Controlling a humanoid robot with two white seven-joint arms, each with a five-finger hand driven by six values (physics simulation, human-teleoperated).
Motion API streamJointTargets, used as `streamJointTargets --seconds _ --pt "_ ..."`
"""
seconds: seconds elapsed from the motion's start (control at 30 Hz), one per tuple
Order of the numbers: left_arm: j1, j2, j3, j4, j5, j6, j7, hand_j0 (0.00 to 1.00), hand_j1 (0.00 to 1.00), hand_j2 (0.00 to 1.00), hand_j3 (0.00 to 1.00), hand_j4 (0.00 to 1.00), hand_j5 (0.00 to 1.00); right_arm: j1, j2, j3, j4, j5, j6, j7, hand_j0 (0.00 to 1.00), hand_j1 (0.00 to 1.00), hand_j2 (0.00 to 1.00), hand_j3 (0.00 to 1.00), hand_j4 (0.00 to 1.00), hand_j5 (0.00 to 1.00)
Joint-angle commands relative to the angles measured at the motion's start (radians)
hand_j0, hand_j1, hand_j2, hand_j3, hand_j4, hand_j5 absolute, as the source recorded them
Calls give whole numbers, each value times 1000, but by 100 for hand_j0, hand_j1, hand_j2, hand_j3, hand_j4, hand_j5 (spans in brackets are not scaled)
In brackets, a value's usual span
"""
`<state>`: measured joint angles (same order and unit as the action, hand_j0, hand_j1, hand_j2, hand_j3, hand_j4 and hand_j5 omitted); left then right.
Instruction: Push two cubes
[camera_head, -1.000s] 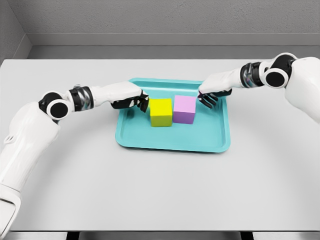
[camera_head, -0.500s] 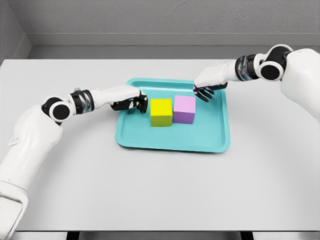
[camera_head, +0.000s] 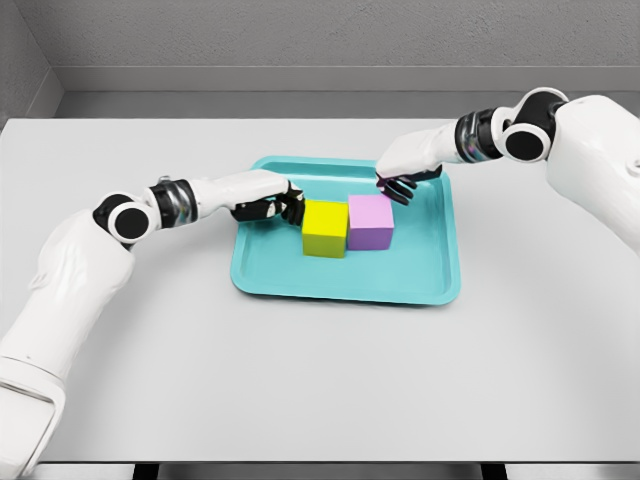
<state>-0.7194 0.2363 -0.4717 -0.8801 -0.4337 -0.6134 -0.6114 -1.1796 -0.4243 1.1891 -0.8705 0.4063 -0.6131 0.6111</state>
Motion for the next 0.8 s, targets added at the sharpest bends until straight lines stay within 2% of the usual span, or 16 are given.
streamJointTargets --seconds 0.0,0.2,0.27,0.43,0.5,0.53,0.6,0.67,0.7,0.77 --pt "2 5 2 -2 10 3 0 30 30 30 30 30 30 0 -2 -5 2 -3 2 0 13 13 13 13 13 13" --pt "6 12 4 -19 36 3 0 30 30 30 30 30 30 -8 -13 -8 1 -3 2 0 14 14 14 14 14 14" --pt "11 32 2 -68 78 3 0 30 30 30 30 30 30 -12 -13 -6 1 -3 2 0 14 14 14 14 14 14" --pt "14 69 2 -108 115 3 0 30 30 30 30 30 30 -15 -40 4 -12 -1 2 0 14 14 14 14 14 14" --pt "17 101 2 -151 147 3 0 30 30 30 30 30 30 -20 -42 38 -12 -3 2 0 14 14 14 14 14 14" --pt "21 120 1 -175 156 3 0 30 30 30 30 30 30 -23 -44 50 -12 -1 2 0 14 14 14 14 14 14" --pt "84 212 1 -310 225 3 0 30 30 30 30 30 30 -29 -40 52 -8 -3 2 0 14 14 14 14 14 14" --pt "130 259 1 -407 263 3 0 30 30 30 30 30 30 -37 -34 52 7 0 2 0 14 14 14 14 14 14" --pt "161 294 4 -470 271 3 0 30 30 30 30 30 30 -37 -27 52 41 2 2 0 14 14 14 14 14 14" --pt "193 327 8 -519 297 3 0 30 30 30 30 30 30 -41 16 50 93 42 2 0 14 14 14 14 14 14"
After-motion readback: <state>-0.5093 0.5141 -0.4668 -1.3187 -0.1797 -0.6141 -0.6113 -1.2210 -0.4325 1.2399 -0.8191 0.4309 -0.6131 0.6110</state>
